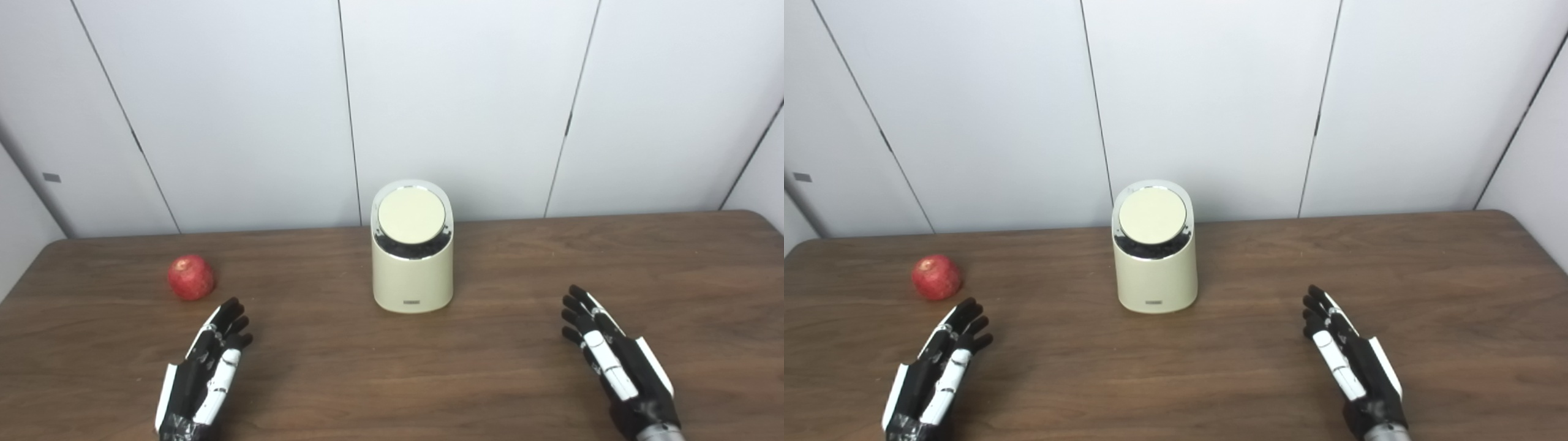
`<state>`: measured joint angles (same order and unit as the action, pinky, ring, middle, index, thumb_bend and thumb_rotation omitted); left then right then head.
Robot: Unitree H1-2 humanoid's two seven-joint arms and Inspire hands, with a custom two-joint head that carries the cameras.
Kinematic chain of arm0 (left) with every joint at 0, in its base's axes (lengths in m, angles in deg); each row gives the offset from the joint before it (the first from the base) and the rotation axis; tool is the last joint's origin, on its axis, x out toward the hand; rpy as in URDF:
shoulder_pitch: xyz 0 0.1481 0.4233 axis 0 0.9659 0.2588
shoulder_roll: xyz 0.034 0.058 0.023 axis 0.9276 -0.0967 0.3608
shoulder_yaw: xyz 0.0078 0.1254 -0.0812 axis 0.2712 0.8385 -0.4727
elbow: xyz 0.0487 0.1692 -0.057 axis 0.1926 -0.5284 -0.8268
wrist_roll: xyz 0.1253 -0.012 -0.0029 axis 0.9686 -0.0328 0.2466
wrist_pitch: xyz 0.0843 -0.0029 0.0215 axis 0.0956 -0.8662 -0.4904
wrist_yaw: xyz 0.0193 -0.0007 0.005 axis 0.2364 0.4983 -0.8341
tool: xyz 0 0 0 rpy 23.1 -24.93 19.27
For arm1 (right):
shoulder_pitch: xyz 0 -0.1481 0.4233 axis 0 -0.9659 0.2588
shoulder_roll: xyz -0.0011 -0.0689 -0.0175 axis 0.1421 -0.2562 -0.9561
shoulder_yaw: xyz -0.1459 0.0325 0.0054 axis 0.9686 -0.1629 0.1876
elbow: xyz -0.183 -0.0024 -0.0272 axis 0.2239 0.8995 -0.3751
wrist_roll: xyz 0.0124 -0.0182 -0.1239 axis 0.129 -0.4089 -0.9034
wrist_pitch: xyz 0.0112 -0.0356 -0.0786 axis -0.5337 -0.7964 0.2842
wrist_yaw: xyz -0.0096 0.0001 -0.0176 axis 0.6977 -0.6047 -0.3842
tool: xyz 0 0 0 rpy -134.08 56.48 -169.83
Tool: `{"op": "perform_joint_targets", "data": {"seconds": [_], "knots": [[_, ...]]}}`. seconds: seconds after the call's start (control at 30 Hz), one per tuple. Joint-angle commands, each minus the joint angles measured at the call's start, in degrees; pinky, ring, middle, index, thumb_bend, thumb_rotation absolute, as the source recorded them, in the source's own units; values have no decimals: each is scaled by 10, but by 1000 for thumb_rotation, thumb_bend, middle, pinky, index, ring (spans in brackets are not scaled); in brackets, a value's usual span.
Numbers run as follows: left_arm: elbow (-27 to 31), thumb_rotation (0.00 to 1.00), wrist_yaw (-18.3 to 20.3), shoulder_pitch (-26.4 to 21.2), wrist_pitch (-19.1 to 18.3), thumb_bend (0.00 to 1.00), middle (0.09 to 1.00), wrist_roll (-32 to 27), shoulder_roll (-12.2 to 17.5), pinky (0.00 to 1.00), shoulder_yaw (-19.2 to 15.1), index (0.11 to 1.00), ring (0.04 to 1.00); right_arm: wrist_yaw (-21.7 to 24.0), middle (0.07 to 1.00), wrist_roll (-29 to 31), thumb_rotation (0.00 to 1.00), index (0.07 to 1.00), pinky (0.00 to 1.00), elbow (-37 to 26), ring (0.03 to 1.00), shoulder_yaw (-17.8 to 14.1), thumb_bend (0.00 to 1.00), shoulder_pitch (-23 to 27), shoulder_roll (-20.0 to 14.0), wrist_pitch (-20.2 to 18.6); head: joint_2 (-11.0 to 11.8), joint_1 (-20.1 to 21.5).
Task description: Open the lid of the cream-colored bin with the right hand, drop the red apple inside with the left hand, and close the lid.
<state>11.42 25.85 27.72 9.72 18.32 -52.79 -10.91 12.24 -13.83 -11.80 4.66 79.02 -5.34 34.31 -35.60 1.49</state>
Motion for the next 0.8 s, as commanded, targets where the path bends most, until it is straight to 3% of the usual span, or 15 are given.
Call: {"op": "perform_joint_targets", "data": {"seconds": [0.0,0.2,0.4,0.77], "knots": [[-16,584,4,22,5,506,916,-5,-9,869,4,914,905,0,926,6,745,910,928,-21,935,-4,574,16,1,19,0,0],[-8,617,-1,26,2,521,925,9,-9,904,7,928,917,3,980,-10,793,947,992,-14,992,1,544,12,-8,33,-2,-1],[-5,687,-5,28,8,541,940,25,-11,948,8,953,928,13,1000,-4,848,977,1000,2,1000,3,585,11,-13,55,2,-5],[-26,674,-8,30,38,532,926,32,-19,927,6,926,923,18,1000,9,803,987,1000,5,1000,-2,575,6,-12,71,30,-20]]}}
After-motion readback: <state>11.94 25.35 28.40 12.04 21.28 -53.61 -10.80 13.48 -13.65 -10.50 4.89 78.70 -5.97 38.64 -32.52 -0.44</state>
